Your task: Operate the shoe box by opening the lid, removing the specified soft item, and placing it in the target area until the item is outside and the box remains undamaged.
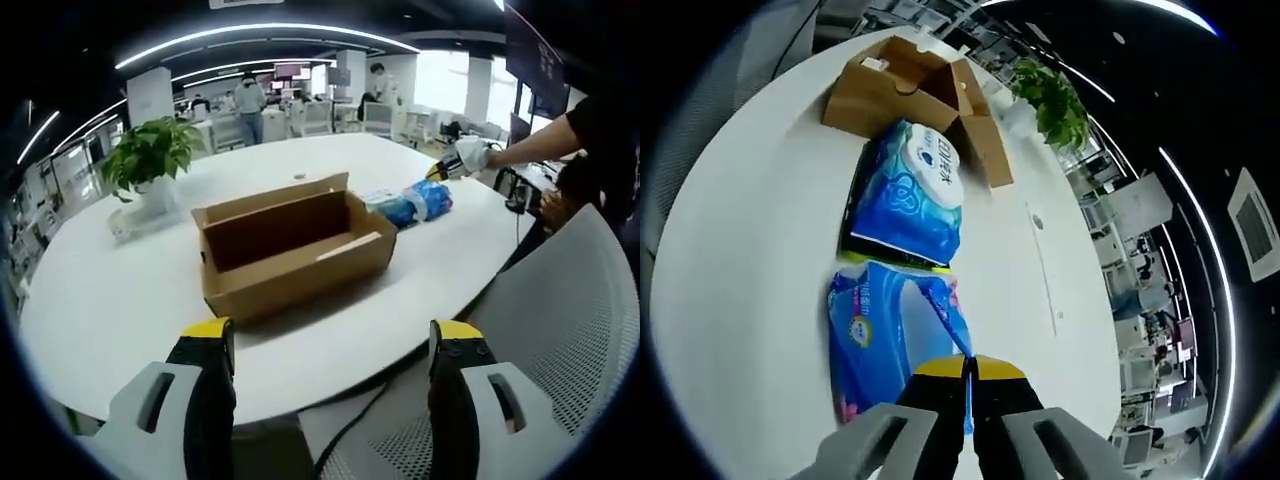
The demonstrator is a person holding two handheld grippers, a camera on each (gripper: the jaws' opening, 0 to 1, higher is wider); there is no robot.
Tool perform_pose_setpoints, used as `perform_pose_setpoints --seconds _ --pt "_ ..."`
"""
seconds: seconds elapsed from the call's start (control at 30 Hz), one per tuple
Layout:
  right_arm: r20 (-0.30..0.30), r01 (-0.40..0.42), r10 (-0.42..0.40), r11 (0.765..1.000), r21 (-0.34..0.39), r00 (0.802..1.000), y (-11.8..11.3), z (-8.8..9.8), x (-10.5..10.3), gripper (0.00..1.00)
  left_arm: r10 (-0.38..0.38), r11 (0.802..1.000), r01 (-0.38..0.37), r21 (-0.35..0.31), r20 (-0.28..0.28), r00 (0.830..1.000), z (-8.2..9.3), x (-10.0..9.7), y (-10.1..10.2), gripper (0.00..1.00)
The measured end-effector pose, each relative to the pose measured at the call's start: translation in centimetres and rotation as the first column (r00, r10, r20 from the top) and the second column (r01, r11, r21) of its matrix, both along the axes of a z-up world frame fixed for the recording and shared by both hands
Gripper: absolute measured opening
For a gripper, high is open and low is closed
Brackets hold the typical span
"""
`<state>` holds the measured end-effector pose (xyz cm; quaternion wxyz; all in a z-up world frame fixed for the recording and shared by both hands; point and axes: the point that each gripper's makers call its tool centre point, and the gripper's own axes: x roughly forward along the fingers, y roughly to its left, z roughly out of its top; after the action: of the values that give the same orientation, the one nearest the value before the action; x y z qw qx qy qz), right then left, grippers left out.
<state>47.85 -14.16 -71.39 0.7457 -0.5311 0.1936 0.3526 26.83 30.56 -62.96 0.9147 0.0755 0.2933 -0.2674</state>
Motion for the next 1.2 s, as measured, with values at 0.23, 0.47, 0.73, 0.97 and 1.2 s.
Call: perform_pose_setpoints --seconds 0.23,0.47,0.73,0.97,1.2 --pt "-0.011 0.013 -0.014 1.0 -0.006 1.0 -0.3 -0.3 0.6 0.0 -0.01 1.0 0.011 -0.01 0.013 1.0 0.2 0.1 -0.2 0.78" --pt "-0.015 0.033 -0.033 0.999 -0.003 0.999 -0.4 -0.3 0.8 0.0 -0.007 1.0 0.008 -0.012 0.017 1.0 0.3 0.1 -0.2 0.78" --pt "-0.027 0.057 -0.057 0.998 0.002 0.998 -0.5 -0.4 0.8 0.01 -0.011 1.0 0.011 -0.012 0.018 1.0 0.4 0.1 -0.2 0.78" --pt "-0.048 0.104 -0.103 0.994 0.012 0.993 -0.6 0.4 1.0 0.1 -0.011 1.0 0.011 -0.012 0.023 1.0 0.4 0.1 -0.3 0.78" --pt "-0.137 0.165 -0.151 0.982 0.097 0.979 0.3 1.5 0.4 0.2 -0.017 0.999 0.019 -0.039 0.059 0.998 1.1 0.3 -0.5 0.79"
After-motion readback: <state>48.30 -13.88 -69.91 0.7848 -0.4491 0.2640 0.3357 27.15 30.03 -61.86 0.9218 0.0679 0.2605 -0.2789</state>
